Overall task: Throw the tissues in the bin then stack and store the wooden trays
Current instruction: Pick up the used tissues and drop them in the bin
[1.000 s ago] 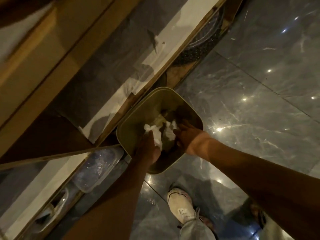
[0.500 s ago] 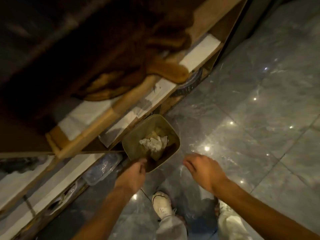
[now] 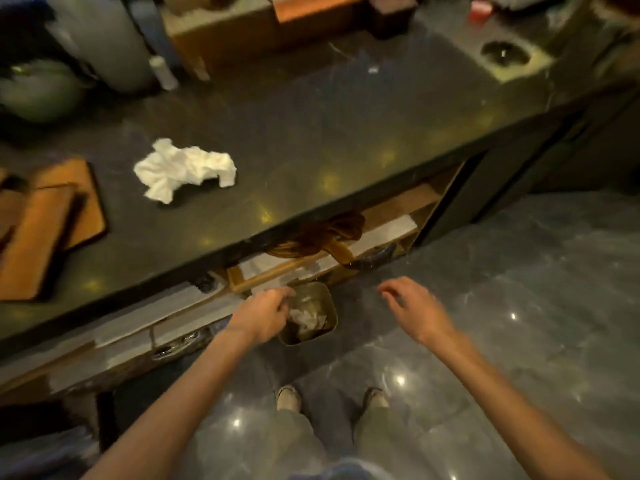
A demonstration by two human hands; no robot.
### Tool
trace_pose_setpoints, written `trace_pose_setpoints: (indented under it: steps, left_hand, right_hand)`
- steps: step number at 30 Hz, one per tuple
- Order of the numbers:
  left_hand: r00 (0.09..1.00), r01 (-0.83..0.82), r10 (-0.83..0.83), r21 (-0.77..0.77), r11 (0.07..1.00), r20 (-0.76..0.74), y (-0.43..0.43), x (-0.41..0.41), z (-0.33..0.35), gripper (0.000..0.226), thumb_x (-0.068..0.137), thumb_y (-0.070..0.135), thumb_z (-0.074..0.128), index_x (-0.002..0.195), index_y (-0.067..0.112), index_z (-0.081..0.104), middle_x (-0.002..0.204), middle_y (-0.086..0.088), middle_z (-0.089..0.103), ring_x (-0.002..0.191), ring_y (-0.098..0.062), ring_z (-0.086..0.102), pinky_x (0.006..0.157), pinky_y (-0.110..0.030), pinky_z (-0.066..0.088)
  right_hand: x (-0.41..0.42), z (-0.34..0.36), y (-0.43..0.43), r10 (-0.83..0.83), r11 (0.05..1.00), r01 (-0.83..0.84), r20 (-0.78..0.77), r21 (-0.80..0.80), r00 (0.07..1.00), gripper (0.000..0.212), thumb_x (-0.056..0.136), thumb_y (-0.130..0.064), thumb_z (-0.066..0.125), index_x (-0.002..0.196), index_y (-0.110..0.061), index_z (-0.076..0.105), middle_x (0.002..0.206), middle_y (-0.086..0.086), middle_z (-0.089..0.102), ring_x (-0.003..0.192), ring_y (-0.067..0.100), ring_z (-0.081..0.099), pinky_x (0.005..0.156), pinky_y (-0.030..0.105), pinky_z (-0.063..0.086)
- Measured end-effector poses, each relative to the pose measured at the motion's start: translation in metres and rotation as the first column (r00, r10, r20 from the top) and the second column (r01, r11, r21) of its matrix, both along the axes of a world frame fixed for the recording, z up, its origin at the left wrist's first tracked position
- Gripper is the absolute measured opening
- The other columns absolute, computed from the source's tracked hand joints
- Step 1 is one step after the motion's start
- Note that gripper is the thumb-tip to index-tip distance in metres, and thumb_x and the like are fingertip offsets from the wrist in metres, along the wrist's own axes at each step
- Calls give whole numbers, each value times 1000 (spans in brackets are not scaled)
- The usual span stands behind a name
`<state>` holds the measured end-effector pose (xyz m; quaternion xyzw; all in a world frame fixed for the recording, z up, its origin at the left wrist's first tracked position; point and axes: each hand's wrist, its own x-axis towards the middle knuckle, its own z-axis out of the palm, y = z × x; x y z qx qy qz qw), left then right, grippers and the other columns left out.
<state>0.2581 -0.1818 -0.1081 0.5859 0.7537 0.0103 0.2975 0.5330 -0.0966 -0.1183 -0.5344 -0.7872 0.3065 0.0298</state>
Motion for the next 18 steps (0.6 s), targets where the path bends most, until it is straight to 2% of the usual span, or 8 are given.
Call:
trace_pose_setpoints:
  steps: [4, 10, 14, 16, 18]
  left_hand:
    - [978, -189, 163, 219, 957, 130, -17, 23, 62, 32, 97, 22, 47, 126, 31, 56, 125, 6, 65, 114, -11, 61, 93, -37, 54]
    - [976, -213, 184, 334, 918, 116, -15, 34, 107, 31, 96, 27, 48, 126, 35, 55, 120, 11, 65, 105, 0, 61, 82, -22, 53]
    - [947, -322, 296, 376, 869, 126, -13, 14, 129, 30, 97, 29, 47, 125, 35, 56, 123, 13, 64, 111, -2, 60, 90, -29, 53]
    - [928, -370, 352, 387, 845, 118, -14, 1, 136, 30, 97, 26, 47, 123, 34, 59, 122, 12, 65, 111, -3, 60, 91, -29, 52]
    - [912, -408, 393, 377, 832, 119, -15, -16, 143, 30, 96, 21, 48, 120, 32, 62, 120, 12, 66, 110, -5, 61, 93, -31, 53]
  right_hand:
    - [13, 45, -5, 37, 998, -27, -163, 59, 986, 21, 96, -25, 52, 110, -27, 67, 109, -9, 64, 100, 8, 62, 84, 25, 50]
    - [-6, 98, 23, 205, 979, -195, -236, 66, 950, 23, 97, -30, 51, 116, -32, 62, 109, -19, 59, 102, -5, 55, 90, 22, 51]
    - [-28, 132, 49, 292, 956, -270, -284, 115, 913, 25, 96, -28, 52, 119, -33, 60, 112, -19, 60, 104, -6, 56, 85, 14, 47]
    - [-44, 146, 61, 331, 943, -306, -288, 130, 899, 25, 95, -23, 53, 118, -29, 62, 111, -16, 61, 104, -4, 57, 85, 15, 48]
    - [-64, 157, 72, 349, 937, -328, -286, 120, 893, 25, 95, -21, 54, 117, -26, 64, 112, -12, 63, 104, 1, 58, 90, 24, 52]
